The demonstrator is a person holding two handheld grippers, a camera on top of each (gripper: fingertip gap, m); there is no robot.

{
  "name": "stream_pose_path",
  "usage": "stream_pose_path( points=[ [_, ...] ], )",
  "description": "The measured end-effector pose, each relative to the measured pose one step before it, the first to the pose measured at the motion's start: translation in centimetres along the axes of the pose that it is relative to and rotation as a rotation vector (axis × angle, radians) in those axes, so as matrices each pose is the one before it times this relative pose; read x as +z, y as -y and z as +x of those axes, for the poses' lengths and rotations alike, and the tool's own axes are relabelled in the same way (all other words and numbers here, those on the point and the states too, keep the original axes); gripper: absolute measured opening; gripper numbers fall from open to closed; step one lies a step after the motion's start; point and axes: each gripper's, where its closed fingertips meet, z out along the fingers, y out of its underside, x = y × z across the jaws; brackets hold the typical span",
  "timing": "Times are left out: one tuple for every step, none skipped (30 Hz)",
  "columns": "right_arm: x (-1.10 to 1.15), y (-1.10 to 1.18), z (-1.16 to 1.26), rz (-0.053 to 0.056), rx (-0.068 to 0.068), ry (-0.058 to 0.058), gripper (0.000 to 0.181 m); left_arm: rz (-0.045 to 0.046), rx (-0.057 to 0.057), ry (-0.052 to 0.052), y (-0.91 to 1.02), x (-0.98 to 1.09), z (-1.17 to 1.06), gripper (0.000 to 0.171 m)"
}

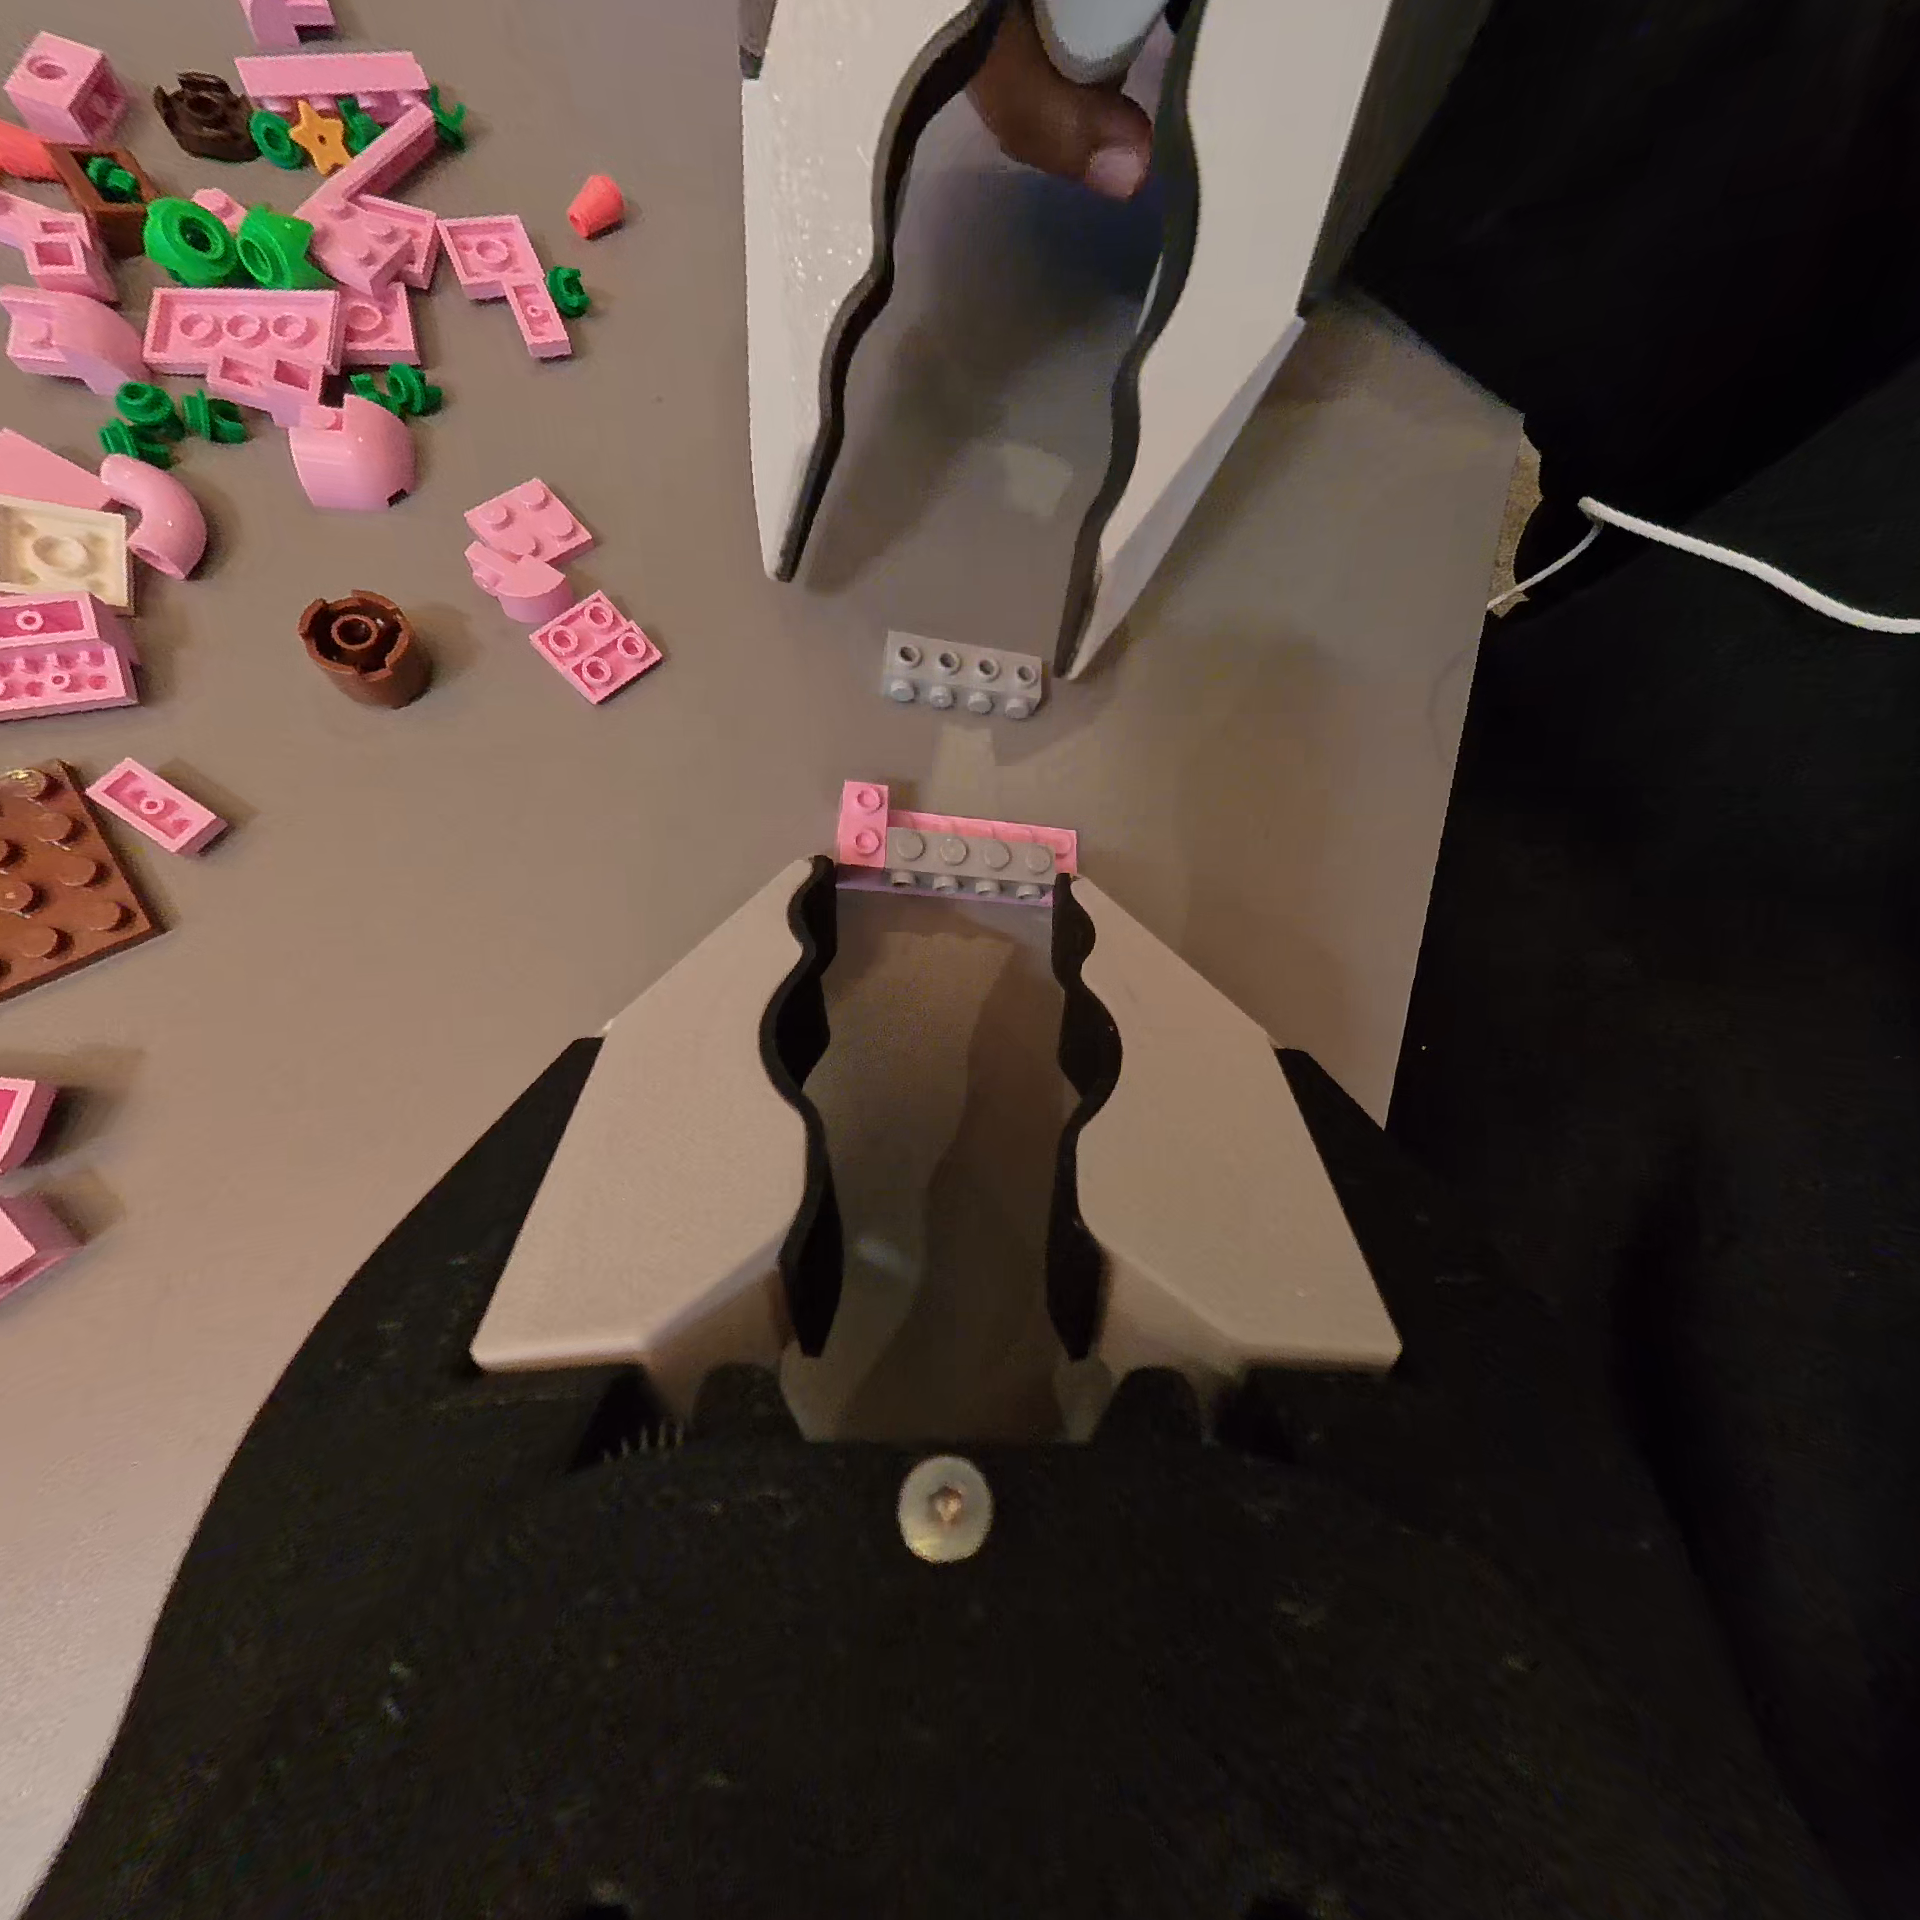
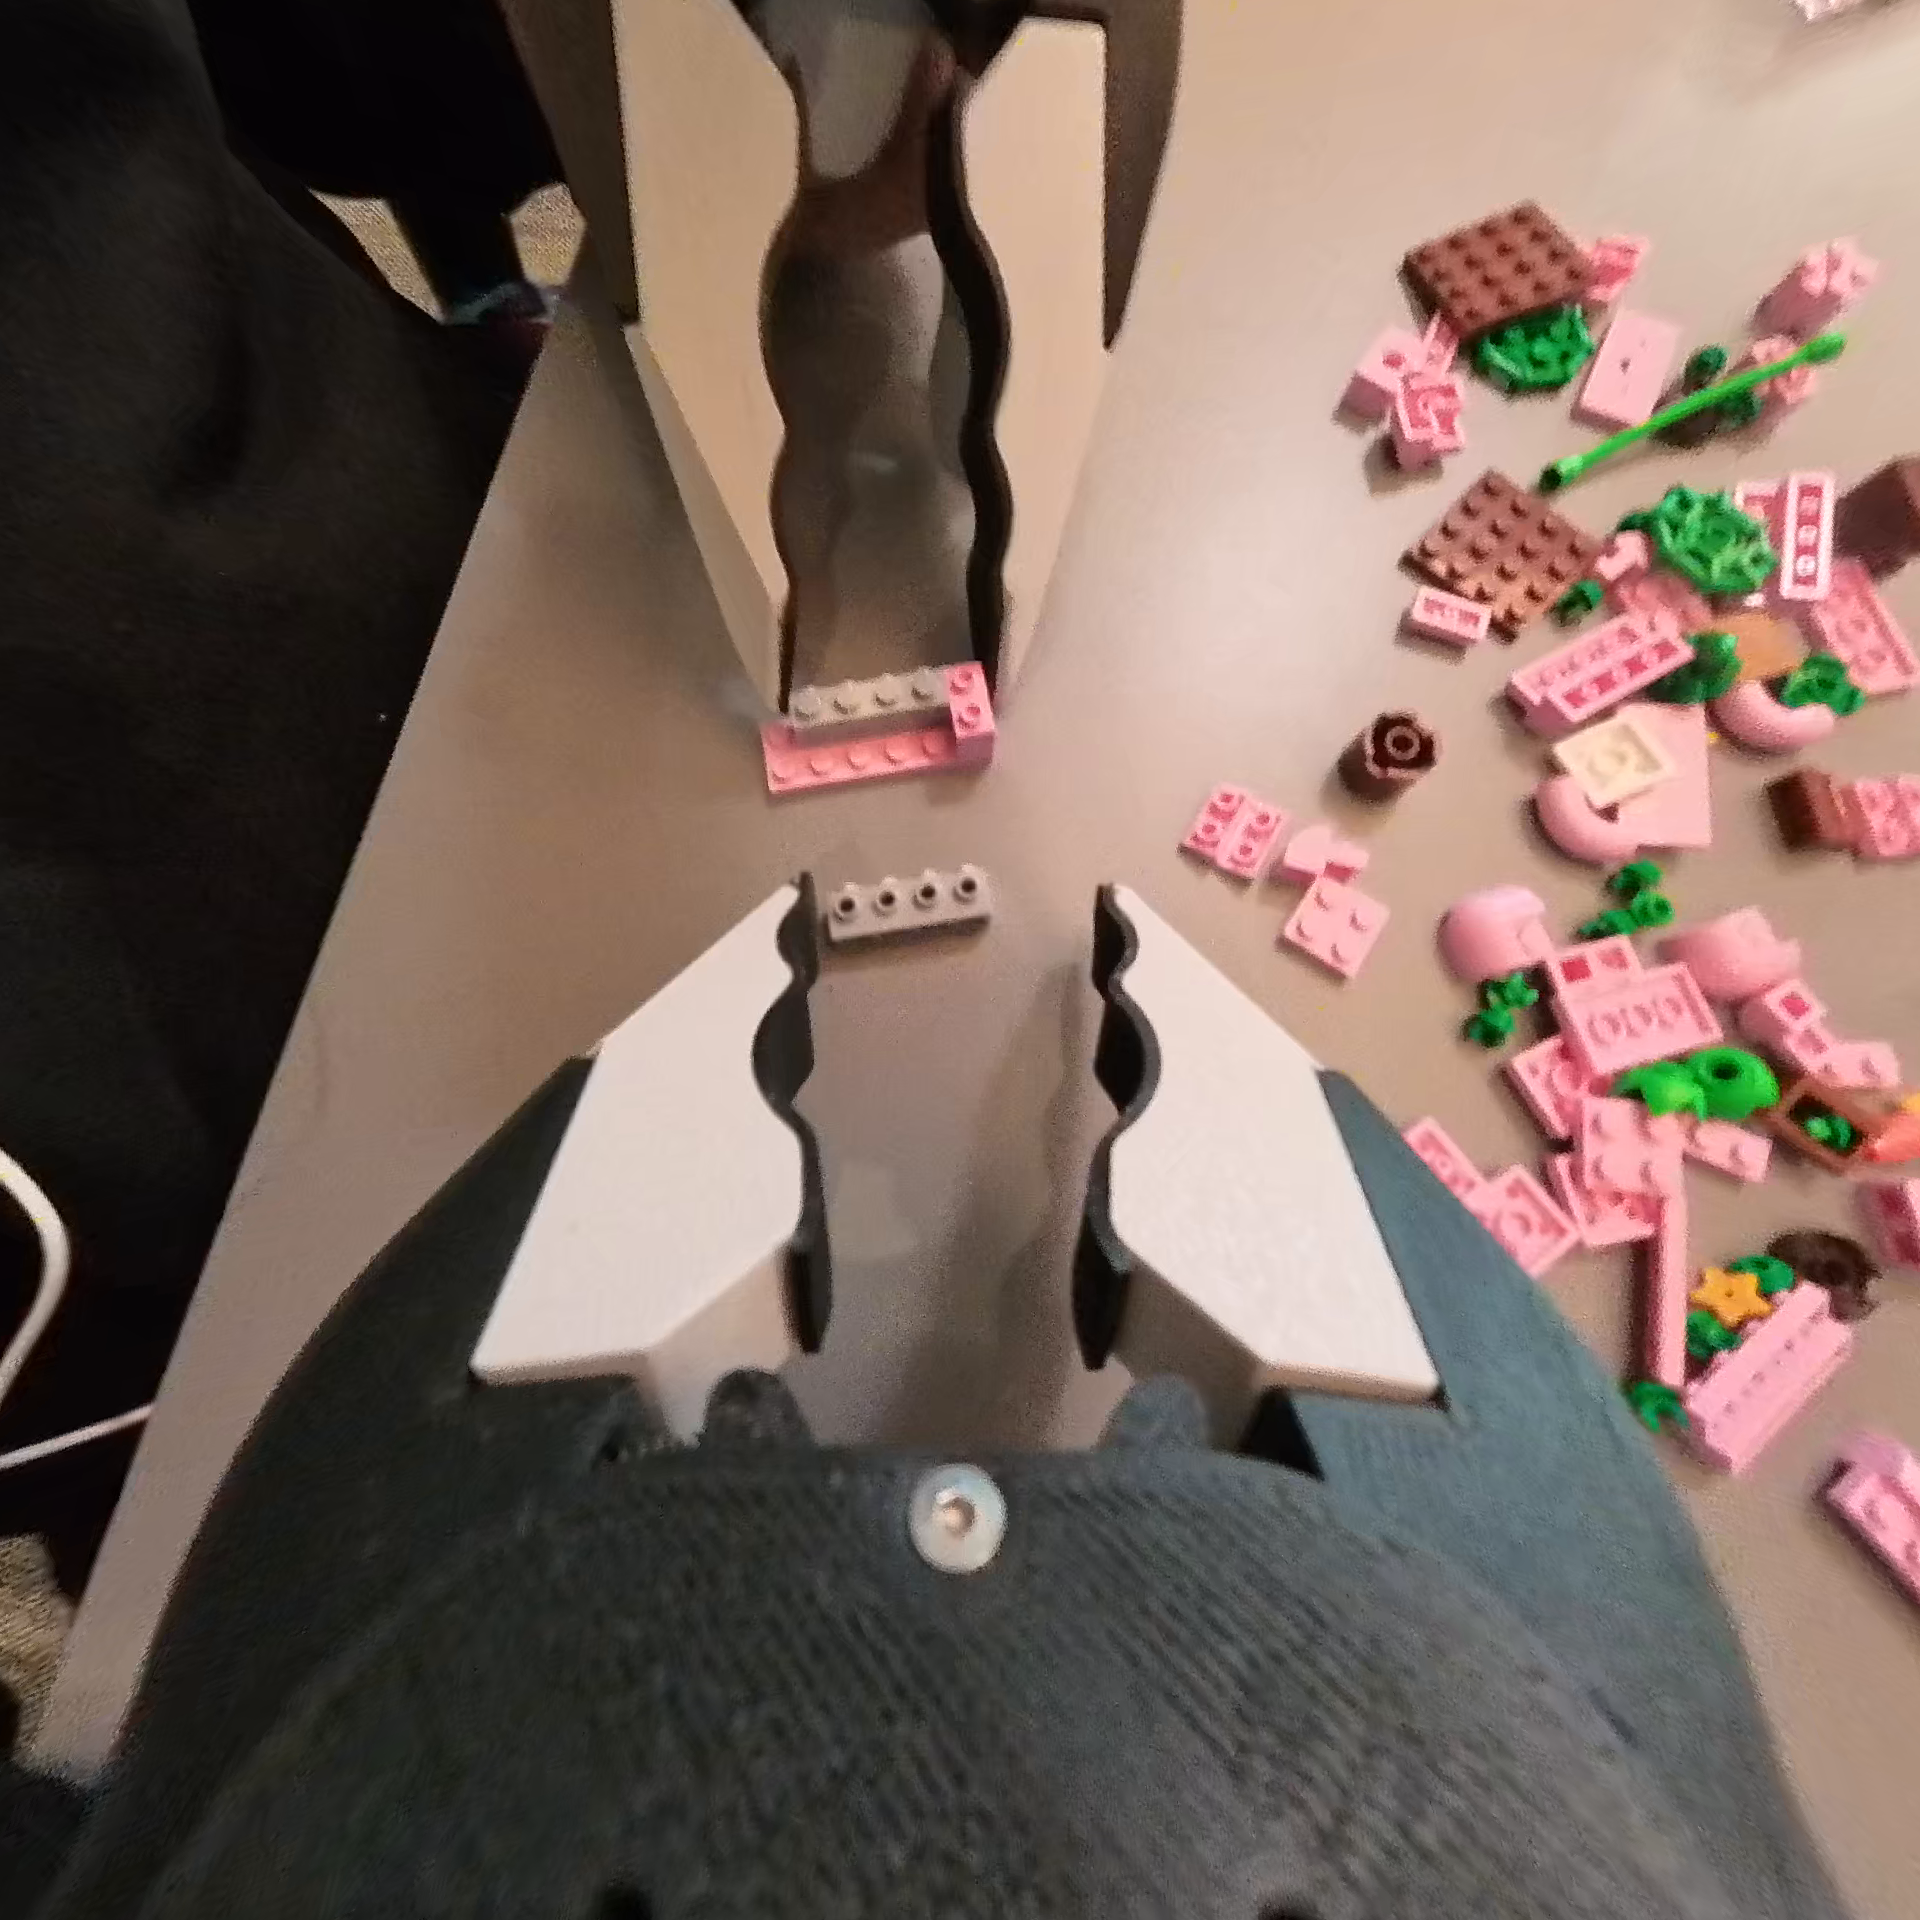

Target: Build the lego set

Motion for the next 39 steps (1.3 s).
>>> stream_pose_path(
  points=[
    [-0.077, -0.331, 0.054, -0.0058, 0.0134, 0.0060, 0.053, 0.00018, -0.0007, -0.0007, 0.008, 0.001, -0.005, 0.041],
    [-0.019, -0.206, -0.047, -0.0038, 0.0095, 0.0088, 0.053, 0.00029, -0.0009, -0.0010, -0.006, 0.001, 0.006, 0.041],
    [0.033, -0.092, -0.071, -0.0020, 0.0026, 0.0068, 0.053, 0.00038, -0.0014, -0.0014, 0.008, -0.005, -0.001, 0.041],
    [0.069, 0.036, -0.127, 0.0004, -0.0059, 0.0042, 0.053, 0.00048, -0.0017, -0.0017, 0.002, 0.002, 0.003, 0.041],
    [0.092, 0.134, -0.176, 0.0020, -0.0122, 0.0036, 0.053, 0.00040, -0.0015, -0.0015, 0.008, -0.005, 0.001, 0.041],
    [0.090, 0.183, -0.204, 0.0033, -0.0143, 0.0031, 0.052, 0.00026, -0.0009, -0.0009, -0.007, 0.001, 0.005, 0.041],
    [0.107, 0.170, -0.186, 0.0027, -0.0118, 0.0029, 0.051, 0.00004, -0.0002, -0.0002, 0.004, 0.000, -0.006, 0.041],
    [0.138, 0.094, -0.164, -0.0006, -0.0073, 0.0044, 0.050, -0.00009, 0.0003, 0.0004, -0.004, 0.000, 0.002, 0.041],
    [0.154, -0.004, -0.133, -0.0051, -0.0041, 0.0043, 0.050, -0.00018, 0.0007, 0.0007, -0.002, 0.007, 0.007, 0.041],
    [0.161, -0.029, -0.075, -0.0059, -0.0030, 0.0019, 0.049, -0.00018, 0.0007, 0.0007, -0.006, -0.001, -0.005, 0.041],
    [0.162, -0.060, -0.070, -0.0067, -0.0028, 0.0014, 0.048, -0.00007, 0.0003, 0.0003, 0.002, 0.007, 0.005, 0.041],
    [0.132, -0.100, 0.020, -0.0087, -0.0026, -0.0037, 0.045, -0.00004, 0.0000, 0.0000, -0.001, 0.000, -0.001, 0.041],
    [0.049, -0.169, 0.112, -0.0112, -0.0034, -0.0089, 0.040, -0.00001, 0.0001, 0.0001, -0.003, 0.000, 0.007, 0.041],
    [-0.055, -0.201, 0.067, -0.0090, -0.0042, -0.0057, 0.035, -0.00017, 0.0005, 0.0005, -0.005, -0.001, -0.002, 0.041],
    [-0.152, -0.083, 0.075, 0.0024, 0.0006, -0.0035, 0.033, -0.00025, 0.0010, 0.0010, -0.003, 0.006, 0.001, 0.041],
    [-0.193, -0.136, 0.171, 0.0010, 0.0058, -0.0051, 0.033, -0.00025, 0.0009, 0.0009, -0.003, 0.006, 0.002, 0.041],
    [-0.184, -0.161, 0.141, 0.0002, 0.0092, -0.0017, 0.033, -0.00011, 0.0005, 0.0005, -0.005, -0.001, -0.001, 0.041],
    [-0.159, -0.087, 0.049, 0.0028, 0.0088, 0.0038, 0.032, 0.00005, -0.0002, -0.0001, 0.001, 0.000, 0.003, 0.041],
    [-0.152, 0.087, 0.005, 0.0079, 0.0062, 0.0041, 0.032, 0.00010, -0.0003, -0.0004, -0.003, 0.007, -0.004, 0.041],
    [-0.154, 0.298, 0.068, 0.0137, 0.0015, -0.0031, 0.032, 0.00008, -0.0002, -0.0003, -0.005, -0.007, 0.005, 0.041],
    [-0.181, 0.507, 0.129, 0.0206, -0.0038, -0.0105, 0.032, 0.00019, -0.0005, -0.0007, -0.001, -0.006, 0.002, 0.041],
    [-0.226, 0.701, 0.087, 0.0310, -0.0085, -0.0114, 0.032, 0.00095, -0.0023, -0.0023, 0.006, -0.017, 0.005, 0.041],
    [-0.250, 0.829, 0.110, 0.0395, -0.0105, -0.0137, 0.032, 0.00277, -0.0088, -0.0049, 0.017, -0.023, -0.002, 0.041],
    [-0.255, 0.941, 0.153, 0.0464, -0.0112, -0.0164, 0.032, 0.00646, -0.0153, -0.0024, 0.056, -0.067, -0.090, 0.041],
    [-0.230, 1.043, 0.134, 0.0541, -0.0112, -0.0156, 0.032, 0.01357, -0.0144, -0.0019, 0.149, -0.149, -0.125, 0.043],
    [-0.207, 1.127, -0.007, 0.0599, -0.0069, -0.0069, 0.032, 0.02967, -0.0067, -0.0098, 0.329, -0.312, 0.035, 0.044],
    [-0.152, 1.128, -0.058, 0.0618, 0.0025, -0.0005, 0.032, 0.05071, 0.0012, -0.0030, 0.629, -0.487, 0.008, 0.045],
    [-0.098, 1.034, -0.026, 0.0589, 0.0150, 0.0028, 0.032, 0.06976, 0.0108, 0.0089, 0.917, -0.629, -0.092, 0.047],
    [-0.058, 0.885, 0.107, 0.0539, 0.0290, 0.0008, 0.031, 0.07636, 0.0215, 0.0179, 1.046, -0.642, -0.135, 0.050],
    [-0.022, 0.730, 0.159, 0.0510, 0.0431, 0.0054, 0.032, 0.06888, 0.0289, 0.0144, 1.005, -0.545, 0.004, 0.052],
    [0.005, 0.655, 0.088, 0.0510, 0.0547, 0.0161, 0.032, 0.05186, 0.0310, -0.0001, 0.829, -0.392, 0.276, 0.052],
    [0.020, 0.632, -0.030, 0.0543, 0.0623, 0.0285, 0.032, 0.03862, 0.0280, -0.0036, 0.666, -0.248, 0.349, 0.052],
    [0.013, 0.646, -0.340, 0.0586, 0.0654, 0.0509, 0.032, 0.03079, 0.0217, 0.0099, 0.521, -0.144, 0.140, 0.052],
    [0.041, 0.601, -0.599, 0.0577, 0.0669, 0.0694, 0.032, 0.02848, 0.0170, 0.0134, 0.414, -0.082, 0.059, 0.050],
    [0.064, 0.504, -0.597, 0.0508, 0.0635, 0.0697, 0.031, 0.02424, 0.0125, 0.0069, 0.302, -0.040, 0.106, 0.048],
    [0.105, 0.338, -0.521, 0.0381, 0.0537, 0.0617, 0.031, 0.02313, 0.0046, 0.0029, 0.307, -0.049, 0.094, 0.046],
    [0.152, 0.071, -0.333, 0.0180, 0.0399, 0.0451, 0.031, 0.02289, -0.0040, -0.0042, 0.325, -0.081, 0.128, 0.044],
    [0.167, -0.200, -0.071, -0.0019, 0.0228, 0.0214, 0.031, 0.02035, -0.0119, -0.0127, 0.311, -0.097, 0.171, 0.043],
    [0.185, -0.378, 0.099, -0.0154, 0.0048, 0.0003, 0.031, 0.01864, -0.0197, -0.0134, 0.272, -0.107, 0.081, 0.043]
  ],
)
